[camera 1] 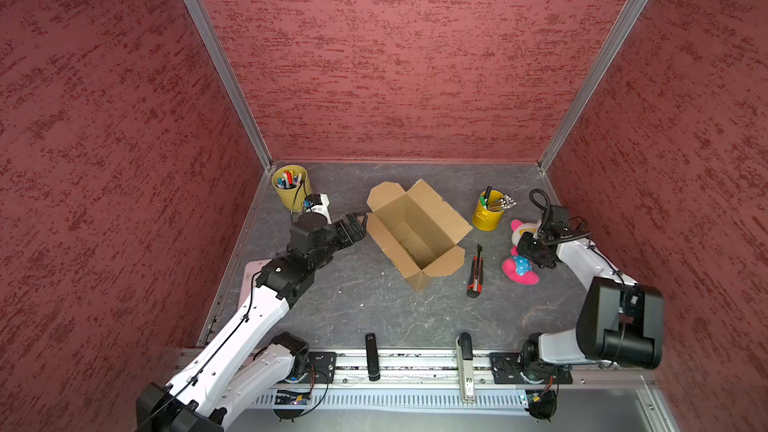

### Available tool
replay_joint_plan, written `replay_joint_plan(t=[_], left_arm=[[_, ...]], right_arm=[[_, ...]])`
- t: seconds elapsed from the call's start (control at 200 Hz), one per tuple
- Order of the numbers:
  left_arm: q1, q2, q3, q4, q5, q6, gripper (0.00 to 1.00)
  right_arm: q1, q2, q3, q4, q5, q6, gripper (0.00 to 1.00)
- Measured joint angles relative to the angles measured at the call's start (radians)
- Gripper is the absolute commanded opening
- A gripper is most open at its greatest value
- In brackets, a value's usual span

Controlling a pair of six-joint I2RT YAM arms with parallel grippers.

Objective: Unpack the express box
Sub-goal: 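Lower the doll onto the table beside the bucket and open the right gripper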

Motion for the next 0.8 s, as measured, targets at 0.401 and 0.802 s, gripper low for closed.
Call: replay_joint_plan(t=[0.401,0.802], left_arm=[[0.001,0.0,0.0,-0.02,-0.001,0.005,1.0],[0.008,0.0,0.0,-0.022,0.0,0.008,1.0]], right_arm=[[-0.004,0.054,-0.003,0.034,0.004,0.007,0.32],[-0.004,0.064,-0.014,0.06,0.01,0.012,0.51]])
